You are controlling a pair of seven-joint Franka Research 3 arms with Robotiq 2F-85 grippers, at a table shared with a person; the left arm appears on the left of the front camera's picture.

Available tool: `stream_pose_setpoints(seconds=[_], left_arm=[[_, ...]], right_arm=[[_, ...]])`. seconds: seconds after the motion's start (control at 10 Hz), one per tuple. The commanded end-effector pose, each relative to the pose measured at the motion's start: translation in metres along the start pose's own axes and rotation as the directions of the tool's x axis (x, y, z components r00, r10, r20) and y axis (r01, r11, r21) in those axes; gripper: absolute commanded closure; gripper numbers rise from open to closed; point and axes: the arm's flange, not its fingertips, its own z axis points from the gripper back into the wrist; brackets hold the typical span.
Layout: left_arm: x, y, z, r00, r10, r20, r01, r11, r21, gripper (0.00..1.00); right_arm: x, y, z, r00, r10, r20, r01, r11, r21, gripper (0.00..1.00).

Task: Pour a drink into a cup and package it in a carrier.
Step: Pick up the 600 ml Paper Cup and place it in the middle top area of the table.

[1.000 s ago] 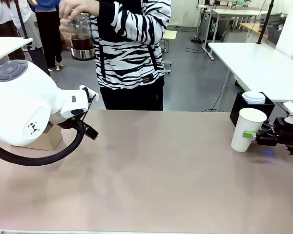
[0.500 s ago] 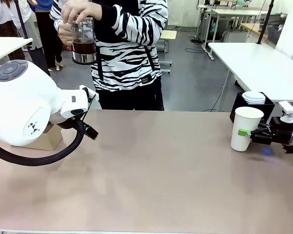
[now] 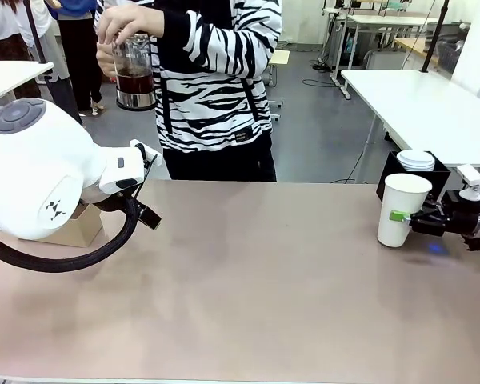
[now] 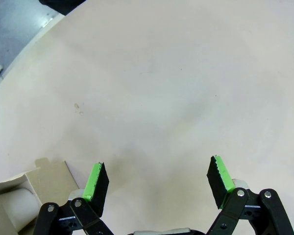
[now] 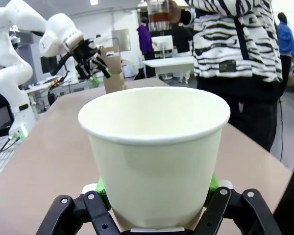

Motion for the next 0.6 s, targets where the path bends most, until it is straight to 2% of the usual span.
stream_pose_setpoints(seconds=[0.0,0.3,0.5], left_arm=[[0.000,0.000,0.000,1.000,0.001,0.001,-0.001,1.000,-0.001,0.00],[0.000,0.000,0.000,1.000,0.001,0.001,-0.001,1.000,-0.001,0.00],[0.000,0.000,0.000,1.000,0.001,0.001,-0.001,1.000,-0.001,0.00]], right_arm=[[0.040,0.025,-0.036,0.999,0.039,-0.016,-0.040,0.996,-0.076,0.20],[0.082,0.023,-0.137,0.997,0.062,-0.046,-0.066,0.994,-0.088,0.20],[0.085,0.002,-0.216,0.998,0.054,-0.032,-0.058,0.988,-0.142,0.20]])
